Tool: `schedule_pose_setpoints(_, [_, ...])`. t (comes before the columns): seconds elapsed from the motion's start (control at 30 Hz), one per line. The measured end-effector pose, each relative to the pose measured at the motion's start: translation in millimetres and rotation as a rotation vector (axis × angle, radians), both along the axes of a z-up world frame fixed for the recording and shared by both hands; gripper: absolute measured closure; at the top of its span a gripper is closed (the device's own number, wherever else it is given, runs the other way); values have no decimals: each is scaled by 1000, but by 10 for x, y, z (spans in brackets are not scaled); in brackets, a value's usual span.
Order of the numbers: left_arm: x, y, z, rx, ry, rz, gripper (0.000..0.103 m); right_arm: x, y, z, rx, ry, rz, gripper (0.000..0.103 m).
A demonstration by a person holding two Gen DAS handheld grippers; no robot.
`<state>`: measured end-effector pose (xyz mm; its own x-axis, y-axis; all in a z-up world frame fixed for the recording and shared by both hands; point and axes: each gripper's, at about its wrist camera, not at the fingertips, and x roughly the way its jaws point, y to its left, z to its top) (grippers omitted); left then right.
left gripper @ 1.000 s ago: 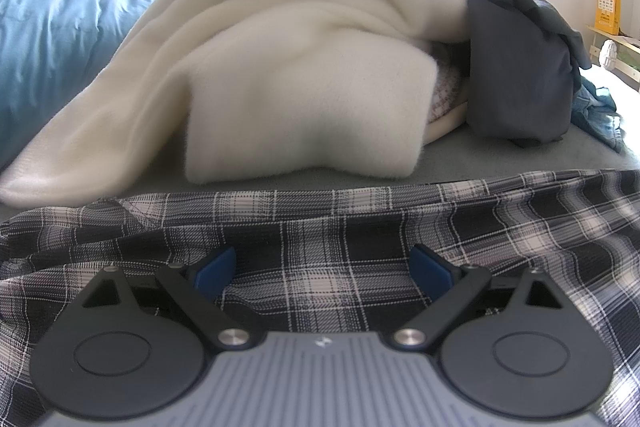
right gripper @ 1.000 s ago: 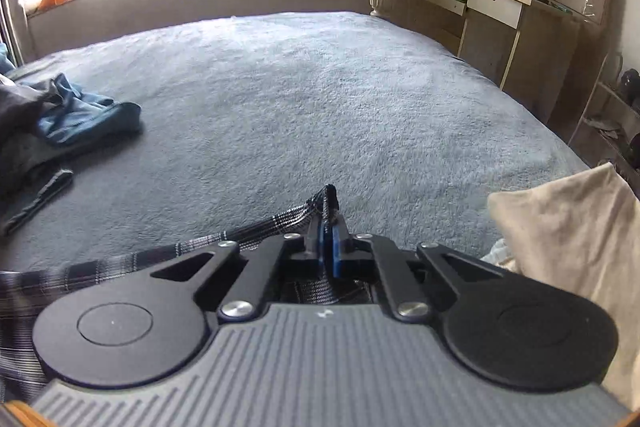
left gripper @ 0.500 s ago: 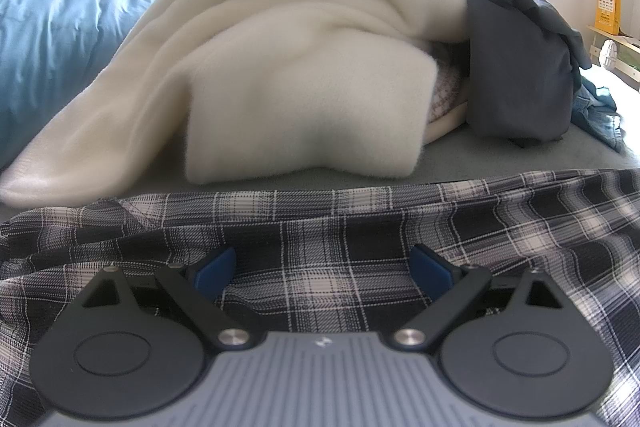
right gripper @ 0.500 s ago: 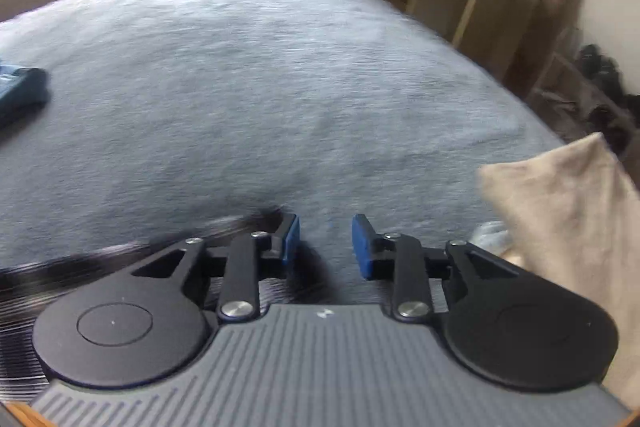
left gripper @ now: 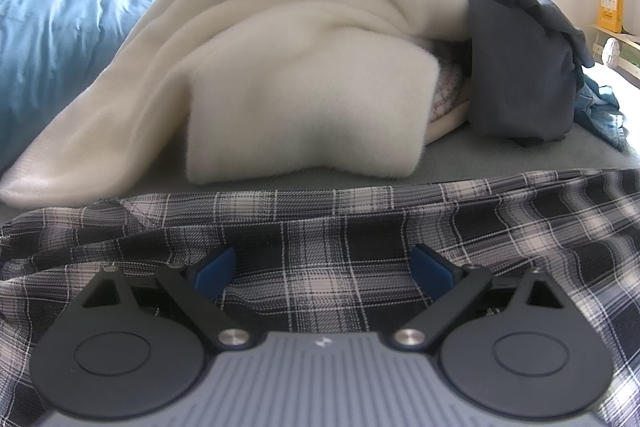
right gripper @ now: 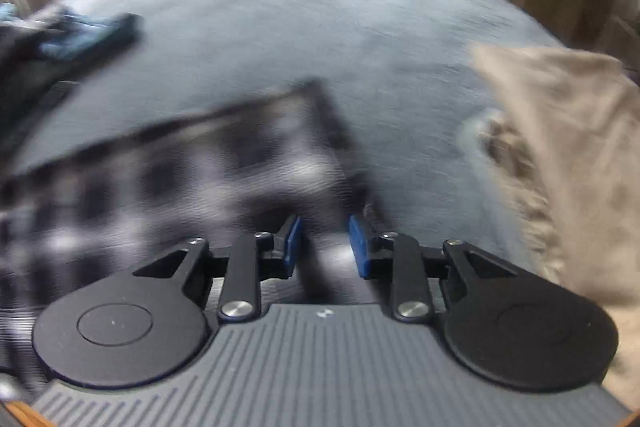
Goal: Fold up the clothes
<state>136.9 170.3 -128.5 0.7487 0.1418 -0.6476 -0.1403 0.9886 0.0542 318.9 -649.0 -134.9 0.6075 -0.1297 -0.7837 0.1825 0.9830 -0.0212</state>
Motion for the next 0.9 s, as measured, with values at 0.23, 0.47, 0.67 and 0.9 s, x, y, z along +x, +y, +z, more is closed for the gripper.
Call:
schedule_pose_setpoints(0.23, [8, -9, 4, 1, 3, 9, 7, -315, -38, 282, -32, -87, -23, 76])
schedule_pose_setpoints(0.47, [29, 5, 25, -8, 14, 13, 7, -831, 141, 254, 44, -49, 100, 76])
schedule_pose_setpoints(0.67, [8, 119, 193, -62, 38, 34, 9, -1159, 29, 358, -103, -94, -126, 79])
schedule_pose_setpoints(0.9, [-535, 284, 734, -97, -59, 33, 9, -1582, 722, 1068, 117, -384, 22, 79])
